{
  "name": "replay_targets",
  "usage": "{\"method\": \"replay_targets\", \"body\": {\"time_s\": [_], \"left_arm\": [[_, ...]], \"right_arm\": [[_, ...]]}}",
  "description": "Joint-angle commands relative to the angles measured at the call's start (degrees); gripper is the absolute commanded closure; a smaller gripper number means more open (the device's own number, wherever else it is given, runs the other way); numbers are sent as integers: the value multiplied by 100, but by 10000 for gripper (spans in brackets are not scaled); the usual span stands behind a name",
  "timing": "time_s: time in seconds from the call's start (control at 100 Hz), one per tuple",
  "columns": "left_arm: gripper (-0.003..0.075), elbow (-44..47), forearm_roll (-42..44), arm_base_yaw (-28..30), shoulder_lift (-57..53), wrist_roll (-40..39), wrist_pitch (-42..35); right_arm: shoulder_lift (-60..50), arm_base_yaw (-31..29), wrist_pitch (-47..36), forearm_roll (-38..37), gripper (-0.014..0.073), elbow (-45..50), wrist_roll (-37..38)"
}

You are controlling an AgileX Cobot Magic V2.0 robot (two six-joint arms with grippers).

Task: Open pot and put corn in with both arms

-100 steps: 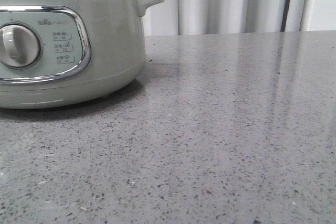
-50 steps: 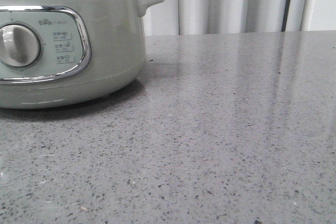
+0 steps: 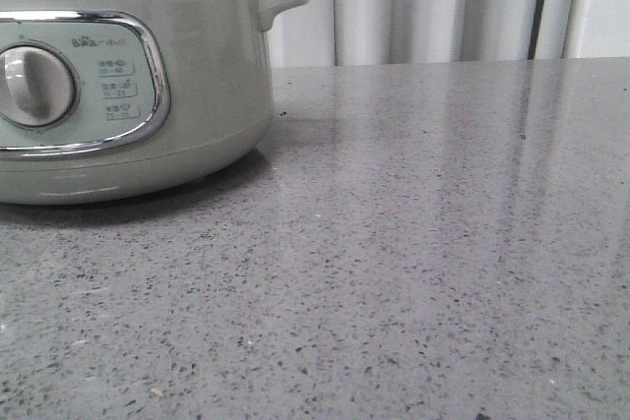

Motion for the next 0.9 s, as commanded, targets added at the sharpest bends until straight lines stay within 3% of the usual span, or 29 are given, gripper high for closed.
{"method": "replay_targets", "body": {"time_s": [0.0,0.63,0.89], "left_arm": [[741,153,758,-39,-167,11,-270],[741,153,734,-39,-167,11,-270],[741,153,734,-39,-167,11,-270]], "right_arm": [[59,-19,-447,-127,637,-142,0],[59,-19,-471,-127,637,-142,0],[-353,-502,-900,-127,637,901,0]]}}
